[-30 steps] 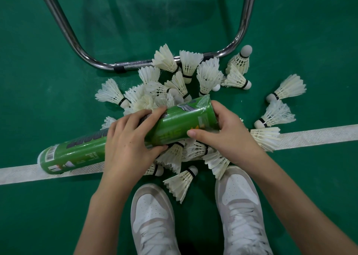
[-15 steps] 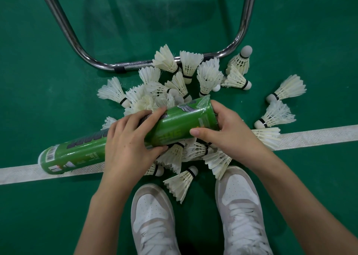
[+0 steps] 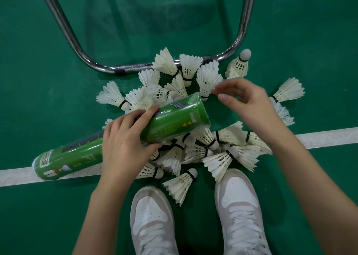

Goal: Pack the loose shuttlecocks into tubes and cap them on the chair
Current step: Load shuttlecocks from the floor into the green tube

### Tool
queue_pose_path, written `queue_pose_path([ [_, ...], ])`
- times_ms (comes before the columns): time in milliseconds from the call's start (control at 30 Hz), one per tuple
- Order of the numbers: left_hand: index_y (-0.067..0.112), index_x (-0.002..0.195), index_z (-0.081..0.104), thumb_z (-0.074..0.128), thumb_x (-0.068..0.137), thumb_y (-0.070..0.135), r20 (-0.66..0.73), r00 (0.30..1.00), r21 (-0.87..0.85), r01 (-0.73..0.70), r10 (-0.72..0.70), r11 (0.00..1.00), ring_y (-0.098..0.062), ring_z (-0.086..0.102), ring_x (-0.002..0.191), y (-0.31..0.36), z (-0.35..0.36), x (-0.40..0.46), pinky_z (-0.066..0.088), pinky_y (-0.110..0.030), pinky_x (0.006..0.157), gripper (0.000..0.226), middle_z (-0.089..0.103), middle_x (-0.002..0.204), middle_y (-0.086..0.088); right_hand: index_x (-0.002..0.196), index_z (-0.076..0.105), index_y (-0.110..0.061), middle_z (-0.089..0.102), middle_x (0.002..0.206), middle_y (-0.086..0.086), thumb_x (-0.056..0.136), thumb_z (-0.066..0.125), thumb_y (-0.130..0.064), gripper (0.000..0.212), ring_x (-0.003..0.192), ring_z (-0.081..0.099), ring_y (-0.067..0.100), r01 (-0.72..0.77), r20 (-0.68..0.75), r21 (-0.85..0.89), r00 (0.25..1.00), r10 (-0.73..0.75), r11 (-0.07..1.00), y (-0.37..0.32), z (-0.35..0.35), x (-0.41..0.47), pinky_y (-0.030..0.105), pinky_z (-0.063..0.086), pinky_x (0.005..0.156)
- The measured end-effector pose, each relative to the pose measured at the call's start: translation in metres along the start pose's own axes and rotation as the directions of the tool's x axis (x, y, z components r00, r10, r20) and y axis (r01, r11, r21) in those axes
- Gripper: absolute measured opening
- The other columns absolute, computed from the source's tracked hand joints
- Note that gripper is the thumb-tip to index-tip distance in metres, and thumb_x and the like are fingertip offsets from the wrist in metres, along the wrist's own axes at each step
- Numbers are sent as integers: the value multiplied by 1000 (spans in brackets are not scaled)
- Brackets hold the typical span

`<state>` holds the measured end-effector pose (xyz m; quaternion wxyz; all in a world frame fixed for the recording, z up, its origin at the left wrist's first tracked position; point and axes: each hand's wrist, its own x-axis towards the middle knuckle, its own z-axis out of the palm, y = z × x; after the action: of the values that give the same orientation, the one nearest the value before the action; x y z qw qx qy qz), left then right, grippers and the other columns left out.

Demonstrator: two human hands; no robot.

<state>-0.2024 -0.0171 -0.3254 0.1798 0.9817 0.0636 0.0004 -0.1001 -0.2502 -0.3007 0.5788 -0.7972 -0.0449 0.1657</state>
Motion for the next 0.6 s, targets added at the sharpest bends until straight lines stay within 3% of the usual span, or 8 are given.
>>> queue_pose_path([
  [133,39,138,40,84,62,33,2,1000,-2,-1,1,1000,-25,47,114,-1,1,1,35,-43,97,88,56,126,3,111,59,-21,59,116,-9,87,62,-14,25,108,52,8,16,-74,-252,997,-36,967,19,3,36,30,40,101],
  [267,38,138,39,84,62,34,1,1000,10,-8,8,1000,-25,48,113,-1,1,1,35,-44,96,88,56,125,2,120,56,-15,56,121,-2,85,64,-13,36,103,43,7,-9,-76,-426,997,-26,905,31,10,58,19,32,88],
  [433,37,138,40,84,62,33,1,1000,8,-10,10,1000,-25,47,113,-1,0,0,35,-45,96,89,56,125,2,118,59,-10,62,117,7,88,60,-13,30,109,54,20,-38,-75,-504,997,0,863,42,17,63,18,33,81],
  [600,37,138,40,84,62,33,1,1000,6,-9,9,1000,-25,47,113,0,0,0,35,-45,97,87,56,125,2,113,63,-11,65,107,9,92,55,-16,24,100,57,24,-69,-111,-511,994,14,857,45,18,60,28,41,79],
])
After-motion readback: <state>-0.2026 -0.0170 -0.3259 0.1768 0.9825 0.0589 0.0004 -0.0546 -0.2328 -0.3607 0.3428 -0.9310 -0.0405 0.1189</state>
